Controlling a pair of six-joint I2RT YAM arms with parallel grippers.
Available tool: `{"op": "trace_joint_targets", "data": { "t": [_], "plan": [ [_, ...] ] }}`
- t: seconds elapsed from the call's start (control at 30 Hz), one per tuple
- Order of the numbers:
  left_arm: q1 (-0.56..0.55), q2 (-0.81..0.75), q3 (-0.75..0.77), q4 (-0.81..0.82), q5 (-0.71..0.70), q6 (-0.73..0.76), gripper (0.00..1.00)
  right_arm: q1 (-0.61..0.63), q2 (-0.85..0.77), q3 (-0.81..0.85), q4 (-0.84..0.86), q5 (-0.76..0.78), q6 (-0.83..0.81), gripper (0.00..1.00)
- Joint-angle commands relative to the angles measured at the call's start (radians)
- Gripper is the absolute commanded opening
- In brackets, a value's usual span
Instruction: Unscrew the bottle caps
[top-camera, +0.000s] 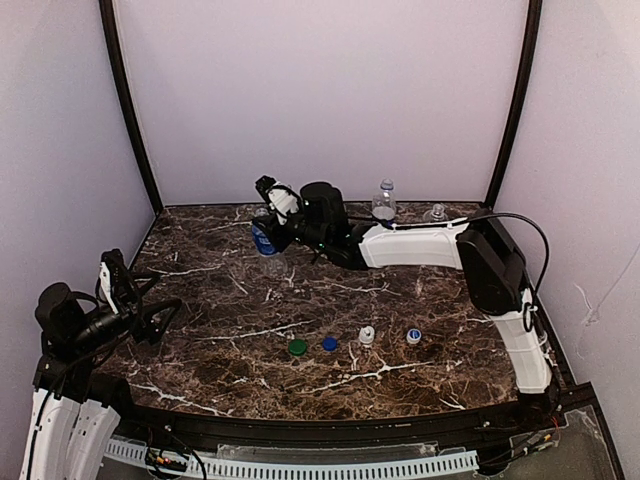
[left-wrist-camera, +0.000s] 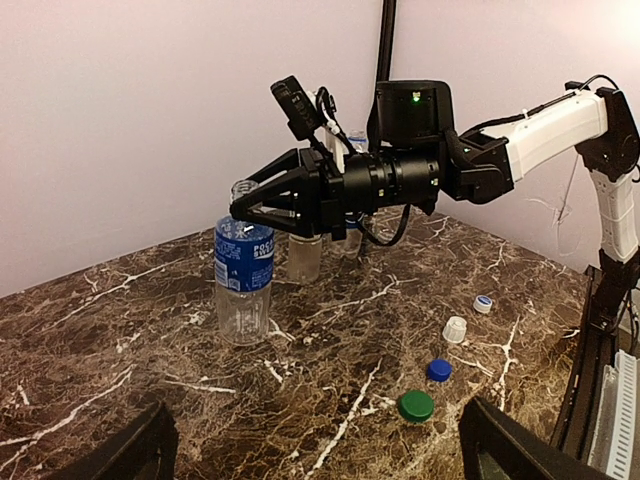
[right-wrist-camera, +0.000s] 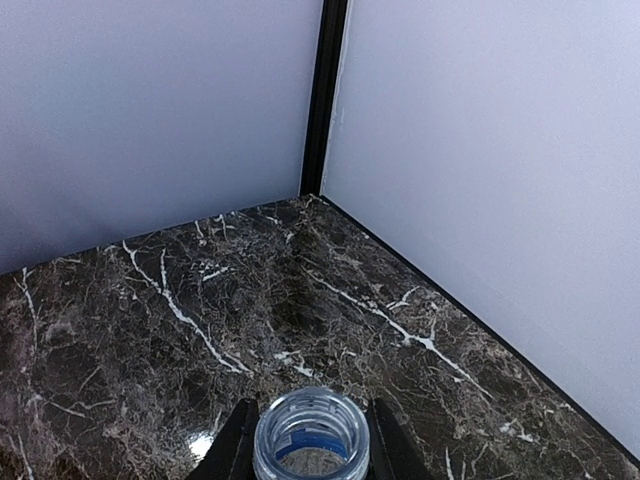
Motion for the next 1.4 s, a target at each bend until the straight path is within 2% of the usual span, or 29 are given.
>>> {"op": "trace_joint_targets", "data": {
  "t": [0.0,0.2,0.23,0.33,0.43,0.47,0.7,0.83,0.93,1.03,1.13,1.2,1.37],
  "plan": [
    [0.006,0.011,-0.015,0.016,0.006,-0.001,0.99,-0.024,0.022,0.02,0.039,0.014,0.027,0.0],
    [0.006,0.015,-0.017,0.018,0.005,-0.001,0.99,-0.027,0.031,0.021,-0.013,0.025,0.065,0.0],
    [0.006,0.015,-0.016,0.018,0.006,-0.001,0.99,-0.027,0.03,0.022,-0.021,0.039,0.072,0.07],
    [0.006,0.015,-0.016,0.018,0.006,-0.001,0.99,-0.028,0.014,0.023,-0.045,0.032,0.068,0.51],
    [0.006,0.017,-0.017,0.02,0.008,-0.001,0.99,-0.028,-0.018,0.034,-0.074,0.048,0.053,0.89],
    [0.006,0.017,-0.016,0.021,0.009,-0.001,0.99,-0.028,-0.03,0.033,-0.079,0.059,0.046,0.97],
    [0.006,0.015,-0.017,0.021,0.005,-0.002,0.99,-0.029,-0.135,0.053,-0.171,0.095,-0.032,0.99],
    [0.006,0.012,-0.015,0.017,-0.014,-0.002,0.99,-0.034,-0.243,0.058,-0.316,0.148,-0.055,0.99],
    [0.006,0.011,-0.014,0.01,-0.053,-0.001,0.99,-0.059,-0.355,0.011,-0.443,0.24,-0.009,0.99],
    [0.036,0.011,-0.013,-0.004,-0.156,0.004,0.99,-0.126,-0.495,-0.109,-0.551,0.333,0.081,0.99],
    [0.049,0.02,-0.008,-0.029,-0.277,0.015,0.99,-0.217,-0.659,-0.314,-0.63,0.423,0.18,0.99],
    [0.058,0.026,-0.006,-0.046,-0.386,0.022,0.99,-0.297,-0.799,-0.447,-0.679,0.422,0.257,0.99],
    [0.074,0.034,-0.001,-0.073,-0.46,0.03,0.99,-0.518,-1.09,-0.732,-0.735,0.391,0.36,0.99]
  ]
}}
